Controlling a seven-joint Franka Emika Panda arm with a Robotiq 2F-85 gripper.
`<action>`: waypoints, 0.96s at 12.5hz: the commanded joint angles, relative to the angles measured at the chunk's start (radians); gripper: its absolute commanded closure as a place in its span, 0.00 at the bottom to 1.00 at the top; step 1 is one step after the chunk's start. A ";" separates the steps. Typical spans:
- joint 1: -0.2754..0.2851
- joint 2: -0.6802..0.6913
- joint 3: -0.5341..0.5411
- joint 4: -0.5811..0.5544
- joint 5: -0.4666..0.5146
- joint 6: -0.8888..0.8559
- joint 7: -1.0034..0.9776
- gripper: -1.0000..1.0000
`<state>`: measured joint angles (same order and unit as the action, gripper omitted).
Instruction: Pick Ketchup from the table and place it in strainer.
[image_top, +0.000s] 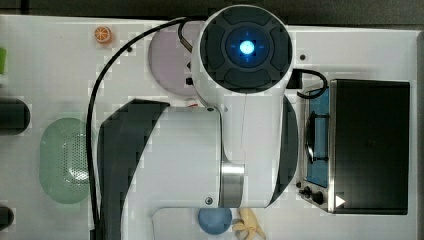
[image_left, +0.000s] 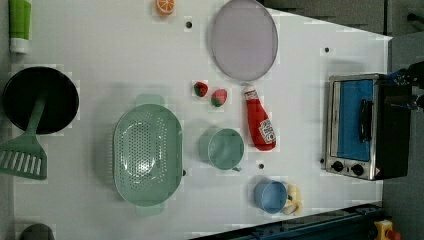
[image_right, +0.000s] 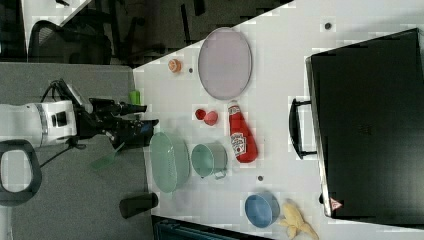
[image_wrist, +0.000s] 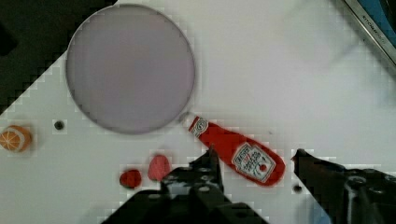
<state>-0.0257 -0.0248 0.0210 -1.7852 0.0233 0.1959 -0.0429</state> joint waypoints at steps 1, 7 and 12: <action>-0.110 -0.251 0.042 -0.110 0.024 -0.161 -0.025 0.21; -0.103 -0.218 0.076 -0.172 0.024 -0.126 -0.109 0.00; -0.100 -0.151 0.129 -0.270 0.024 0.007 -0.296 0.00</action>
<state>-0.1190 -0.1907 0.1509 -2.0371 0.0405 0.1981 -0.2263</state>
